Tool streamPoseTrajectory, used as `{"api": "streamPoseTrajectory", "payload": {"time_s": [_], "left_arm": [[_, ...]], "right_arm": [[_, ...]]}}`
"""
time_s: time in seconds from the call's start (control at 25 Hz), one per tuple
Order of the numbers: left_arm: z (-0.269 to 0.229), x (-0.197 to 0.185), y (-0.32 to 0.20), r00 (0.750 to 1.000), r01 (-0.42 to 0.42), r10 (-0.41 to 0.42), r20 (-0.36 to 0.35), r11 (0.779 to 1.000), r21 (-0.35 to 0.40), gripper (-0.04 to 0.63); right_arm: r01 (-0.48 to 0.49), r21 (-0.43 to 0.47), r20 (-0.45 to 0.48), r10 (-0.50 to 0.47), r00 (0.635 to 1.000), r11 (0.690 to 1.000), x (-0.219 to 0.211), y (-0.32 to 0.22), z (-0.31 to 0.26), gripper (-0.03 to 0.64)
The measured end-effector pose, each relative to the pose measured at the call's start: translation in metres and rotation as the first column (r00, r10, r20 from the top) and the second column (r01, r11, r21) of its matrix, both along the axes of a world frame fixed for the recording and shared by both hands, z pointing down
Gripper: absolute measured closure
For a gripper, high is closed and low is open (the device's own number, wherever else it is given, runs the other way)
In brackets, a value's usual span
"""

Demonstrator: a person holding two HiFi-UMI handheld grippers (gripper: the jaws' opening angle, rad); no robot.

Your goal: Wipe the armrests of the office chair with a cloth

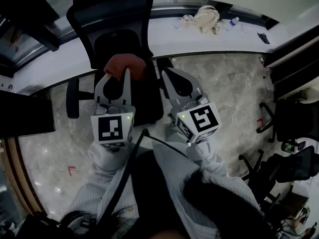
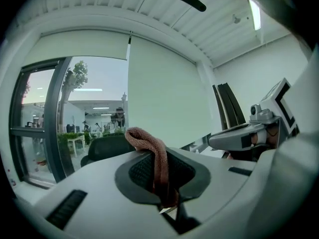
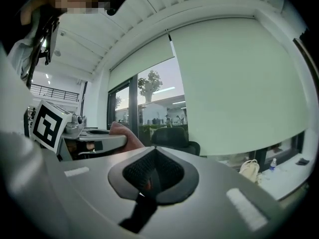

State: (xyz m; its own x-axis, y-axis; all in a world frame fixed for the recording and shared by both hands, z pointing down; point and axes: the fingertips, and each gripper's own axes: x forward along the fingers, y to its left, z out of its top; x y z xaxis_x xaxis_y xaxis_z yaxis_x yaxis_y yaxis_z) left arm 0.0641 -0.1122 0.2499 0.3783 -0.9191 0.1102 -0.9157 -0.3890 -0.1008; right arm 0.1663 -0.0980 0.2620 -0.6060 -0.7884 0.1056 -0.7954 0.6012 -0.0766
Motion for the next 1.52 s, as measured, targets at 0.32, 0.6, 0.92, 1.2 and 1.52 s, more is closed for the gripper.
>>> {"api": "streamPoseTrajectory", "payload": {"time_s": [0.32,0.6,0.92,1.2,1.52], "left_arm": [[0.021,0.141,0.003,0.997,0.078,-0.079,-0.020,0.996,-0.053,0.563],[0.065,0.159,-0.011,0.996,0.086,-0.083,0.025,0.985,-0.149,0.563],[0.229,0.186,-0.030,0.999,-0.033,0.015,-0.036,0.825,-0.564,0.563],[0.354,0.170,-0.013,0.999,0.041,-0.014,0.042,0.672,-0.739,0.563],[0.370,0.160,-0.079,0.991,0.077,0.019,0.130,0.715,-0.695,0.563]], "right_arm": [[0.039,-0.091,-0.028,-0.042,0.999,0.995,0.164,-0.010,0.021,0.615],[0.072,-0.182,-0.008,-0.074,0.997,0.981,0.172,-0.014,0.062,0.615],[0.081,-0.318,-0.043,-0.099,0.994,0.945,0.182,-0.010,0.130,0.615],[0.052,-0.408,-0.056,-0.082,0.995,0.912,0.194,-0.013,0.174,0.615],[0.037,-0.449,-0.065,-0.074,0.995,0.893,0.193,-0.029,0.194,0.615]]}}
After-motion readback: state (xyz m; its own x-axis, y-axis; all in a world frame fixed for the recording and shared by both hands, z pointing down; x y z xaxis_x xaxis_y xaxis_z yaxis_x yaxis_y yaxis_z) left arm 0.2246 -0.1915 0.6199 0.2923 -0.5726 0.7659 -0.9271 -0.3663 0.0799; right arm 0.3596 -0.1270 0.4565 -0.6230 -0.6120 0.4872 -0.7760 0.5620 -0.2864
